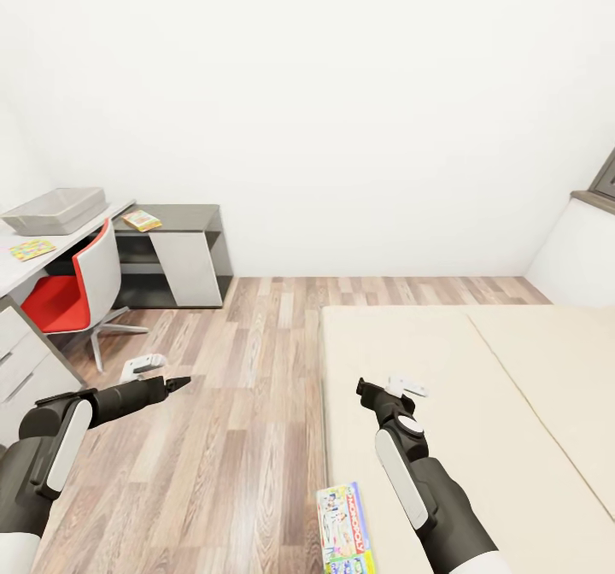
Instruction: Put all the toys in the child's room - the three board games (two on the bed and one on the table), the two jigsaw puzzles on the table, and the tennis ball on the table - inside the toy box on the table in the child's room.
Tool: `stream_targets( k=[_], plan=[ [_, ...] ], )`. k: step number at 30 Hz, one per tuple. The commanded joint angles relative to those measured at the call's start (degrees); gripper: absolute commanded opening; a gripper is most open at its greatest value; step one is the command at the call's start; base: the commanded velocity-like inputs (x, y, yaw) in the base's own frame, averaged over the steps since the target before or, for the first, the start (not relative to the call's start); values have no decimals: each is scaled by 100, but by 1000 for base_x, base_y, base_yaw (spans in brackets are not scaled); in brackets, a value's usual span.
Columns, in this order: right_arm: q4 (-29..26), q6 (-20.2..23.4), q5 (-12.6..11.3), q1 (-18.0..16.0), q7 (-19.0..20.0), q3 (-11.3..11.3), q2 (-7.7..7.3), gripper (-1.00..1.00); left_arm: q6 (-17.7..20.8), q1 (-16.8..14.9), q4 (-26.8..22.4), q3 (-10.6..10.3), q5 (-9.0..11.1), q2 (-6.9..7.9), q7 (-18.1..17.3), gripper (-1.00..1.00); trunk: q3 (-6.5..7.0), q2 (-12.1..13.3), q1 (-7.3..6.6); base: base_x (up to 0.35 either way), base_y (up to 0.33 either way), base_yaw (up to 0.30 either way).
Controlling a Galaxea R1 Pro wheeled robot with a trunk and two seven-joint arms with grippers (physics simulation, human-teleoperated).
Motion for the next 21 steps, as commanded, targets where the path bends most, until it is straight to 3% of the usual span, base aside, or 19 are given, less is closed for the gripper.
stream_targets(
  k=[1,8,21],
  plan=[
    [-8,20,-36,-5,-43,9,-2,100,35,-5,-3,8,-2,-1,-23,100,-11,-11,3,0,48,0],
    [-4,18,-18,-5,-43,9,1,100,35,-5,-3,8,-2,0,-23,100,-11,-11,3,0,135,0],
    [-3,18,16,-5,-62,9,3,100,35,-5,-3,8,-2,-1,-26,100,-11,-11,3,0,27,0]
  ],
)
